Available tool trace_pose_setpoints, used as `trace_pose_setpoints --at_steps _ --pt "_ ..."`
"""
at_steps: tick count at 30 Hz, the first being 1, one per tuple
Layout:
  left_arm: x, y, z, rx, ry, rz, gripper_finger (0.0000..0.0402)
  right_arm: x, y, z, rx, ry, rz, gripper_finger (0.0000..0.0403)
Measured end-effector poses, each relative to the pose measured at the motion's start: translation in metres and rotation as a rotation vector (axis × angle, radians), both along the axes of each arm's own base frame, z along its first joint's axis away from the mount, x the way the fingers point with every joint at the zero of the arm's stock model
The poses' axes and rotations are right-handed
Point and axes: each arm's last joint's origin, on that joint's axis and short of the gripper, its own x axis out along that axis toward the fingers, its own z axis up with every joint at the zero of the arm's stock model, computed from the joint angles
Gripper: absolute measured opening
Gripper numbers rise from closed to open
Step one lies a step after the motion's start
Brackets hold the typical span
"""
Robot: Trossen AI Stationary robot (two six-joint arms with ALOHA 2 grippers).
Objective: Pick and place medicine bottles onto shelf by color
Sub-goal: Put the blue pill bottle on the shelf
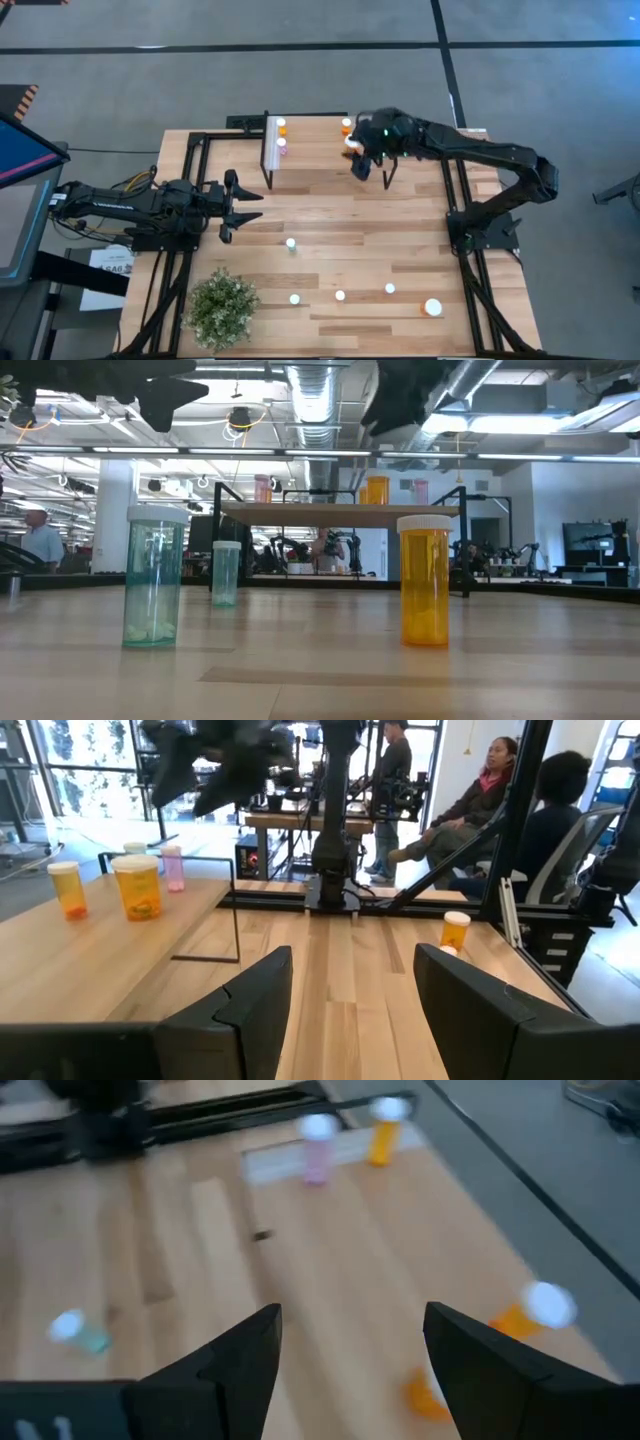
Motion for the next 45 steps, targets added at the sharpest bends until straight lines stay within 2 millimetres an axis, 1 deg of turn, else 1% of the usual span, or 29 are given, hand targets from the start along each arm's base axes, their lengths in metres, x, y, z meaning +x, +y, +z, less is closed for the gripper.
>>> trace_pose_setpoints --at_steps 5,11,15,17,19,21,22,28,31,34,45 --pt "0.000 0.000 0.000 -0.003 0.001 -0.003 0.0199 0.005 0.046 0.001 -0.035 0.030 0.086 0.0266" --pt "0.002 -0.002 -0.002 -0.018 0.018 -0.080 0.0199 0.010 0.099 -0.004 -0.094 0.050 0.153 0.0266" --pt "0.010 -0.006 -0.009 -0.019 0.070 -0.123 0.0199 0.009 0.124 -0.024 -0.114 0.037 0.167 0.0266" --pt "0.016 -0.008 -0.015 -0.018 0.115 -0.132 0.0199 0.004 0.131 -0.036 -0.098 0.034 0.177 0.0266" --pt "0.023 -0.010 -0.021 -0.015 0.151 -0.135 0.0199 0.005 0.139 -0.048 -0.078 0.003 0.188 0.0266" --pt "0.030 -0.012 -0.026 -0.009 0.172 -0.145 0.0199 0.002 0.145 -0.062 -0.067 0.024 0.198 0.0265" --pt "0.033 -0.013 -0.029 -0.009 0.184 -0.151 0.0199 0.002 0.149 -0.066 -0.058 0.012 0.202 0.0265" --pt "0.048 -0.025 -0.050 0.012 0.300 -0.217 0.0199 -0.001 0.165 -0.078 -0.051 -0.069 0.230 0.0265" --pt "0.053 -0.029 -0.061 0.018 0.365 -0.182 0.0199 -0.002 0.171 -0.078 -0.058 -0.090 0.231 0.0265" --pt "0.060 -0.031 -0.070 0.028 0.392 -0.138 0.0199 -0.002 0.175 -0.077 -0.066 -0.106 0.225 0.0265" --pt "0.090 -0.036 -0.089 0.040 0.525 -0.131 0.0199 -0.002 0.177 -0.074 -0.068 -0.133 0.230 0.0265"
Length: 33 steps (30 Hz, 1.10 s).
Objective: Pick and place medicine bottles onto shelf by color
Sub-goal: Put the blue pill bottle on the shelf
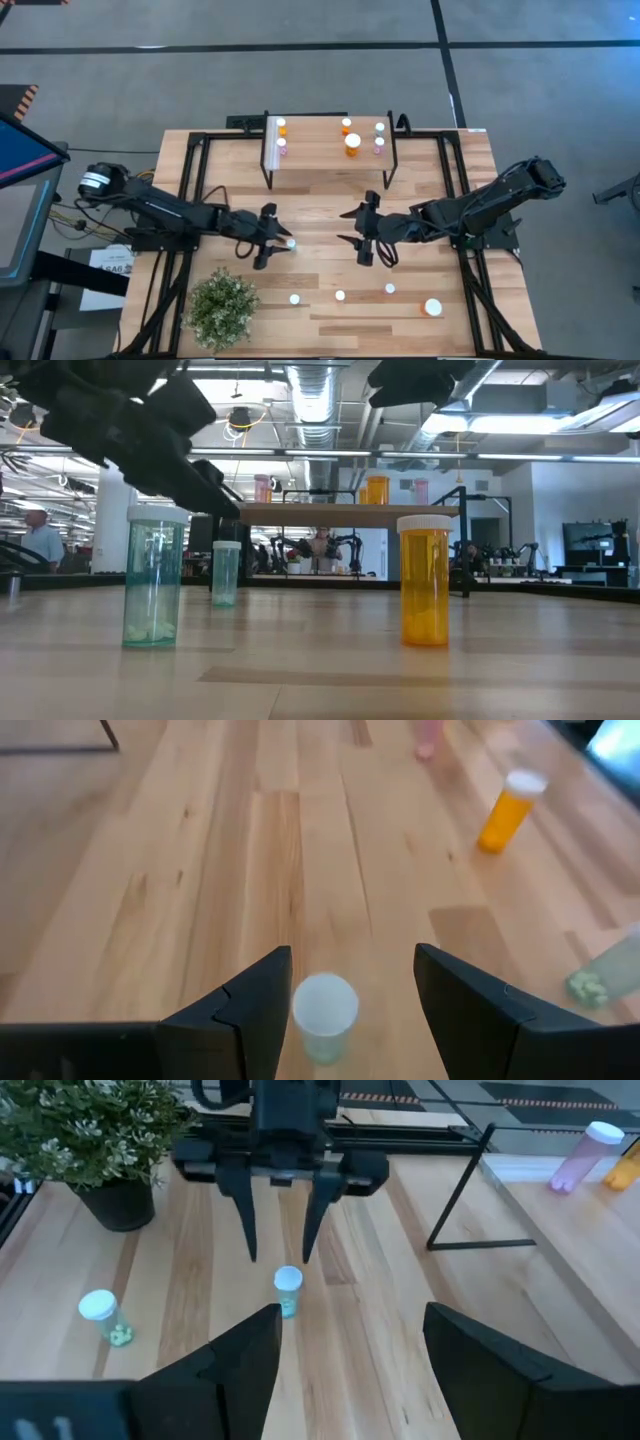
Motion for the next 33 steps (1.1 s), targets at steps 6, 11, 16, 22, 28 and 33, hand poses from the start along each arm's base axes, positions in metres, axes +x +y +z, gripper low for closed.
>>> trace_pose_setpoints --at_steps 6,11,16,22,28,33 --pt "0.010 0.005 -0.006 0.002 0.123 0.044 0.0199 -0.001 0.002 0.000 0.000 0.001 0.006 0.0265" --pt "0.010 0.006 -0.009 -0.006 0.152 0.052 0.0199 -0.001 0.002 0.000 -0.001 0.005 0.007 0.0265" --pt "0.007 0.007 -0.012 -0.006 0.191 0.058 0.0199 -0.001 0.002 0.000 -0.001 0.004 0.006 0.0265" --pt "0.004 0.007 -0.017 -0.025 0.215 0.075 0.0199 -0.001 0.002 0.000 0.000 0.004 0.006 0.0265" --pt "-0.002 0.008 -0.024 -0.048 0.216 0.095 0.0199 -0.001 0.002 0.000 0.001 0.004 0.006 0.0265" --pt "-0.002 0.008 -0.024 -0.053 0.190 0.097 0.0199 -0.001 0.002 0.000 0.002 0.003 0.006 0.0265"
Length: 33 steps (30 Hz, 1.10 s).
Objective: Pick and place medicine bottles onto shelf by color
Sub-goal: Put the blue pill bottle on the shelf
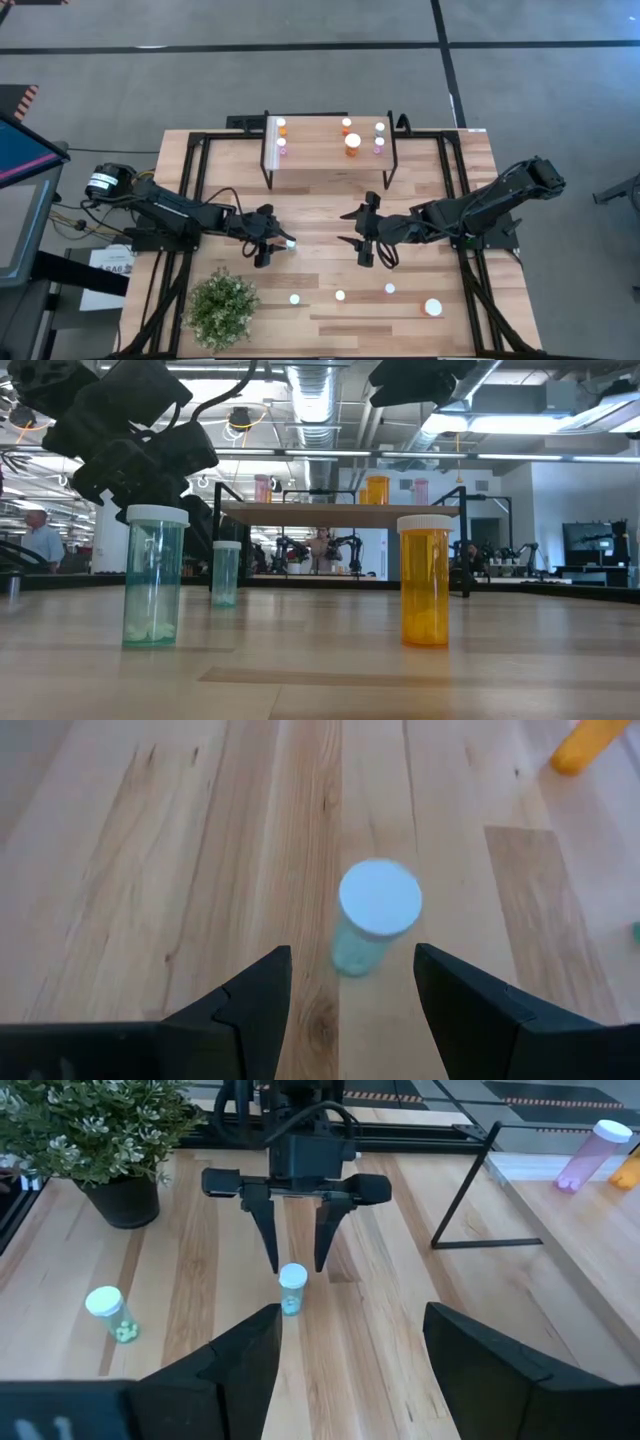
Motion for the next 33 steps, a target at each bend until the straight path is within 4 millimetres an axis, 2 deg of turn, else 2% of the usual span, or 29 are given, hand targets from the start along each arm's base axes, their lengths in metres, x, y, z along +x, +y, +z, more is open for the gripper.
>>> trace_pose_setpoints --at_steps 9,15,28,33 --pt "0.012 -0.002 -0.023 0.000 0.049 -0.023 0.0199 0.000 0.000 0.000 0.000 -0.001 0.001 0.0265" --pt "0.019 -0.003 -0.023 0.009 0.041 -0.033 0.0199 0.000 0.000 0.000 -0.003 0.001 0.001 0.0265" --pt "0.019 -0.003 -0.022 0.011 0.035 -0.046 0.0198 0.000 0.000 0.000 -0.003 0.001 0.002 0.0265" --pt "0.020 -0.003 -0.022 0.016 0.030 -0.050 0.0176 0.000 0.000 0.000 -0.003 0.001 0.001 0.0265"
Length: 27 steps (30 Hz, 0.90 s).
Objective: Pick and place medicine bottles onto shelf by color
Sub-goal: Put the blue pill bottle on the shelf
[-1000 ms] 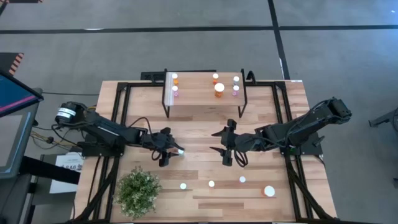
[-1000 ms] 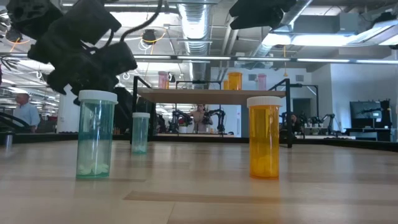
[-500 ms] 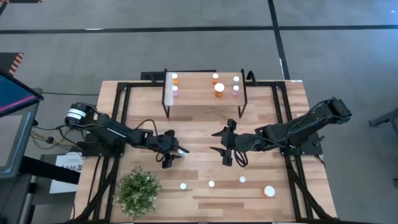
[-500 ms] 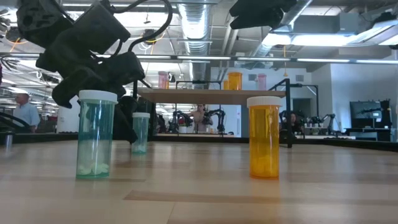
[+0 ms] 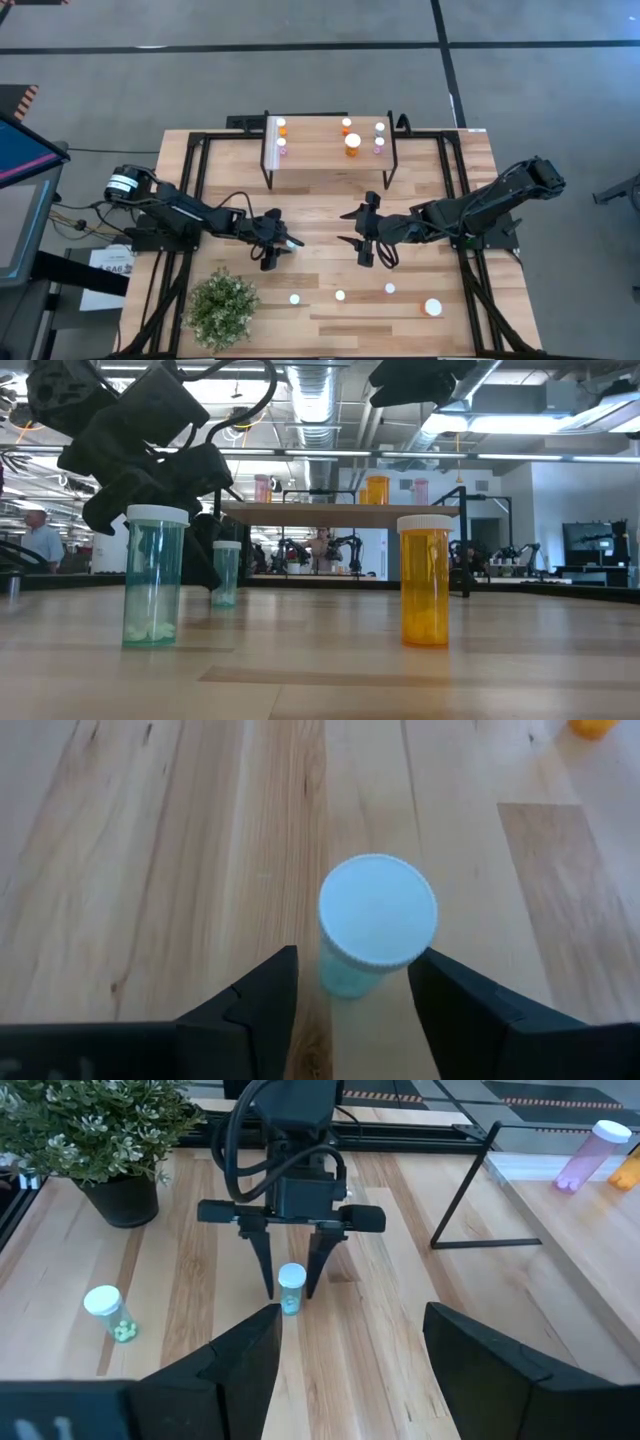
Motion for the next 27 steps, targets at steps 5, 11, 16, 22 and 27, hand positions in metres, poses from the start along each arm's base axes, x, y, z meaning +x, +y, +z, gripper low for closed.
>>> trace_pose_setpoints --at_steps 5,11,16,22,27 --pt "0.000 0.000 0.000 0.001 -0.003 0.000 0.0142 0.000 0.000 0.000 0.000 0.000 0.000 0.0265" --pt "0.000 0.000 0.000 0.012 -0.004 -0.011 0.0116 0.000 0.000 0.000 0.001 0.000 0.000 0.0265" --pt "0.003 0.001 0.003 0.010 -0.013 -0.008 0.0100 0.000 0.000 0.000 0.004 -0.002 -0.002 0.0265" --pt "0.017 0.007 0.017 -0.027 -0.036 0.007 0.0089 0.003 -0.002 -0.001 0.027 -0.006 -0.018 0.0265" --pt "0.031 0.011 0.032 -0.054 -0.034 0.056 0.0087 0.006 -0.004 0.003 0.046 -0.058 -0.029 0.0265"
